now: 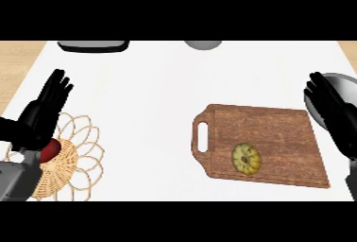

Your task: Pick the squash from the cutting board and place it in the pan

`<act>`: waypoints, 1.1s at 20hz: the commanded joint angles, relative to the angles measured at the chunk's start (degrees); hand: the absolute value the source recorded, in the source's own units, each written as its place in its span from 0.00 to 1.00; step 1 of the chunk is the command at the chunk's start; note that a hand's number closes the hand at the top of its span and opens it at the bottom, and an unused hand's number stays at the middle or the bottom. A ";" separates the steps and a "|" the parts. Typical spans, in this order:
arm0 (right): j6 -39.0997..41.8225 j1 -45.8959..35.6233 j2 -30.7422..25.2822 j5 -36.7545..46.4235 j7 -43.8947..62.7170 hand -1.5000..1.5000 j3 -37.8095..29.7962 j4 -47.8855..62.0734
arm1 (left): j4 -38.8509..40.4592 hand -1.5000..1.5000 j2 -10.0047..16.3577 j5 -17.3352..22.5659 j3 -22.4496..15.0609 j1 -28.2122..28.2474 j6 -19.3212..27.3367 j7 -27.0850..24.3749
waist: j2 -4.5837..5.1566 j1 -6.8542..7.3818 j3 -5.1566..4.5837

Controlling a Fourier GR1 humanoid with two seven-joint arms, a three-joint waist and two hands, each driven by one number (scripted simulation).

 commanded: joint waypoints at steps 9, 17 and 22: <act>16.85 -20.89 -9.75 23.07 -4.84 1.00 20.36 -13.65 | -0.04 0.50 -6.01 -1.08 -2.93 -1.28 6.39 5.97 | -1.23 0.45 -0.96; 24.44 -20.85 -21.20 32.72 -13.07 0.00 18.11 -17.53 | -3.81 0.50 -4.71 -1.29 -1.39 1.38 6.78 8.29 | -0.74 -1.34 -0.94; 31.48 -28.88 -19.40 36.87 -13.16 0.00 21.46 -16.85 | -7.80 0.50 -3.32 0.09 0.18 -0.74 7.33 15.25 | -0.62 -0.54 -0.96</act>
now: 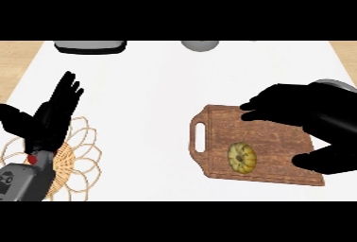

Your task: Pick the squash from the cutting board and place it in the pan

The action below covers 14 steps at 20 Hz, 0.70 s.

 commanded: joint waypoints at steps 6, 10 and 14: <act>11.83 -13.62 8.08 12.94 15.28 0.00 13.80 -2.68 | -1.78 0.50 -0.60 -1.29 -0.54 1.82 -0.61 1.09 | 0.13 1.18 -0.20; 14.43 -14.53 14.07 20.88 18.05 0.00 22.94 0.01 | -2.33 0.50 -1.86 -1.82 -0.22 1.63 -0.10 0.40 | 0.20 0.71 -0.10; 21.89 -17.97 17.41 22.93 21.03 0.00 26.45 7.40 | -4.78 0.50 -0.38 -1.97 0.30 0.43 0.62 4.88 | 0.16 0.75 -0.06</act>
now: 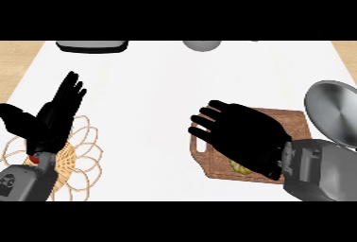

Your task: Pick the squash from the cutting board and place it in the pan

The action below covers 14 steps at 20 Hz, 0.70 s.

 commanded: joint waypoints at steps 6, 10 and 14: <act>16.67 0.82 6.37 5.75 11.02 0.00 9.79 3.08 | -2.57 0.50 -1.41 -2.54 -0.19 1.08 2.88 1.95 | -0.23 -1.10 0.08; 21.54 2.24 6.25 6.91 11.26 0.00 9.47 -0.95 | -1.59 0.50 -1.71 -2.50 1.19 1.22 0.81 1.22 | -0.18 -1.39 0.08; 21.78 0.02 5.60 12.44 11.76 0.00 14.71 -2.91 | -0.25 0.50 -0.76 -1.34 3.24 -0.06 -0.99 1.81 | -0.15 -1.35 0.08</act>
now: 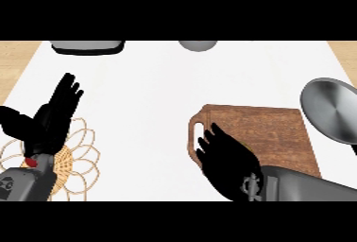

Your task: Pick the squash from the cutting board and place it in the pan

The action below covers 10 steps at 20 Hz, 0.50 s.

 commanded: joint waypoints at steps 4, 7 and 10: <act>3.15 3.17 -2.32 8.53 3.04 0.00 6.24 -7.44 | -0.10 0.50 -3.26 -2.45 -0.99 0.20 1.27 -0.32 | 0.02 -0.47 0.04; 5.28 2.82 6.21 10.39 5.15 0.00 5.47 -2.01 | -5.00 0.50 -3.41 -3.71 -1.77 1.86 2.47 3.29 | 0.02 0.16 0.04; 5.72 6.61 4.47 11.87 3.92 0.00 4.62 -7.54 | -0.77 0.50 -2.95 -3.04 1.01 0.26 -0.96 2.22 | 0.05 -0.21 0.03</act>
